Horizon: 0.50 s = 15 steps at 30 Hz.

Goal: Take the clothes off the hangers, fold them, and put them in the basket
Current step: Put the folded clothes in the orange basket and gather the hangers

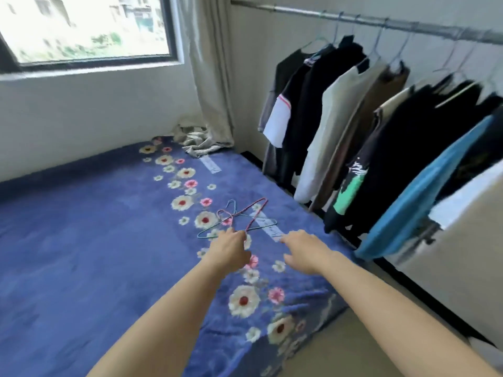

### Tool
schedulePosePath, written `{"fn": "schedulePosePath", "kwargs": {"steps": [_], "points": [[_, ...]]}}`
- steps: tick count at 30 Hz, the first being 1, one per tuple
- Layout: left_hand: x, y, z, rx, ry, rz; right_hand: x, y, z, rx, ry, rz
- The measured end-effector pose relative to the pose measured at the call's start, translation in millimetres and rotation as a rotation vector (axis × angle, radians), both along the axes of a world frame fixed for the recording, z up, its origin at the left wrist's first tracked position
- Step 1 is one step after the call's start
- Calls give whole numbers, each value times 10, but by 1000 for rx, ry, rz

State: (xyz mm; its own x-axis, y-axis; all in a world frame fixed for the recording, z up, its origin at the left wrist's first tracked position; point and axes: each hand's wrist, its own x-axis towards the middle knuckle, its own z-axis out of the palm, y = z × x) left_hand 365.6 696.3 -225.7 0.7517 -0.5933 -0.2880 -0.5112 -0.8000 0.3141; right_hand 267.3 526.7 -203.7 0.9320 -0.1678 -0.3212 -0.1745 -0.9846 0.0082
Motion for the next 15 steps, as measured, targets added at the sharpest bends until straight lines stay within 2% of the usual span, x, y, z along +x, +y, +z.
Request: {"fn": "schedulePosePath", "kwargs": {"steps": [7,15], "points": [[249,-1882,429,-68,-133,-251,-130,-1545,439,-95,-197,-277],[338,-3922,1189,-380,-189,-441,-297,-3308,1365,-212,-519,-419]]}}
